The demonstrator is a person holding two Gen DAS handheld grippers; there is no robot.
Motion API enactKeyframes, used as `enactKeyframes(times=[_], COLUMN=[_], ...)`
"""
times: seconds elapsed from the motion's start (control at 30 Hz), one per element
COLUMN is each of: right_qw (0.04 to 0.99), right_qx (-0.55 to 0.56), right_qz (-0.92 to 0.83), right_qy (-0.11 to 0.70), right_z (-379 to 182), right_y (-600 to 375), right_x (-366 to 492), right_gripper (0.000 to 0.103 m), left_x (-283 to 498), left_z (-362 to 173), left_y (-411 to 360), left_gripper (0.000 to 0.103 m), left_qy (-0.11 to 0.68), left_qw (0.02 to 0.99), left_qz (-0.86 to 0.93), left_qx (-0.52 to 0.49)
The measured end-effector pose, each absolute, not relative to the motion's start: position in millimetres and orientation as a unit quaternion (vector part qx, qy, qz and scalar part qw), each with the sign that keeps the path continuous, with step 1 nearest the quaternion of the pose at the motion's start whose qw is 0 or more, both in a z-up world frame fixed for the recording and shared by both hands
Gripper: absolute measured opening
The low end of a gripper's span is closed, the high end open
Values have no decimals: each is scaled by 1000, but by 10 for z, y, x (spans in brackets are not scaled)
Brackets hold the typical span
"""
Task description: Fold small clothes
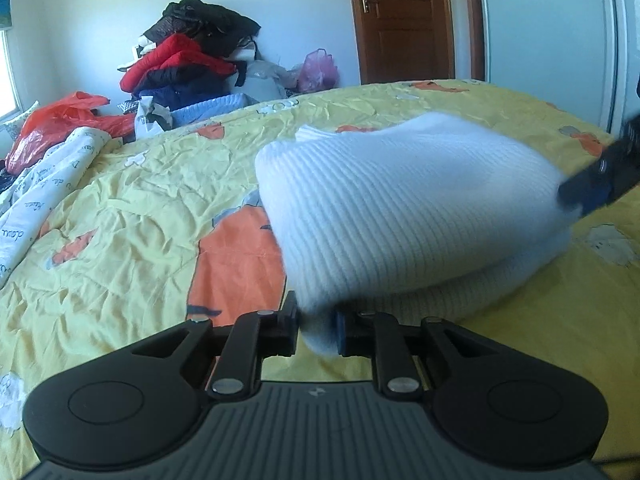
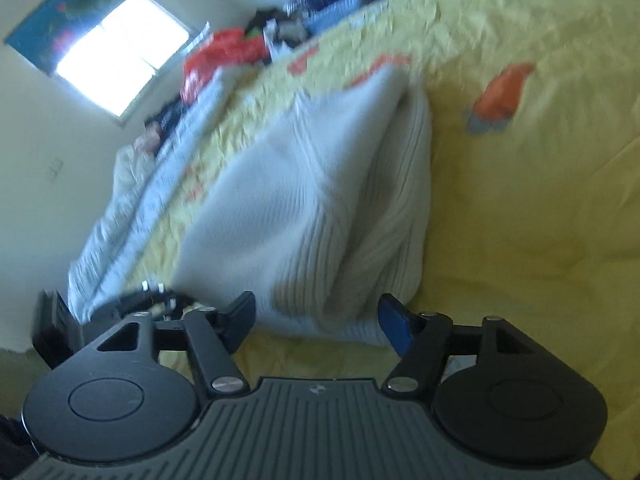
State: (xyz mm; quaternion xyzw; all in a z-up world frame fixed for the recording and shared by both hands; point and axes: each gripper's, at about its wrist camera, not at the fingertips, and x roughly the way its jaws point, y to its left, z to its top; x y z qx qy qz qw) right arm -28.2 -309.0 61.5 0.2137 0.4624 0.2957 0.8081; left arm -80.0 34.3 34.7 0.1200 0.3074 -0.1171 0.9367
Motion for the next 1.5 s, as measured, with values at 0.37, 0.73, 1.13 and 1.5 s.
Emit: enactKeyframes(times=[0.37,0.73,1.13,1.5], right_qw=[812,837,854,879], right_qx=[100,225,198,121], right_qz=[319,293,229,219], right_qy=[478,403,423,406], right_z=[582,979,775,649], right_y=[-3041,-3544,-2844,-2899], right_x=[-227,-184,1256,1100], right_gripper=[26,85,17,33], left_x=[-697,-1031,688,714], left_z=[217,691,579,435], left_y=[380,747,407,411], left_gripper=[17,47,87,89], left_qy=[341,323,389,396], left_qw=[931,911,909,903], left_qz=[-97,-215,-128,-129], left_qx=[86,139,-73,-101])
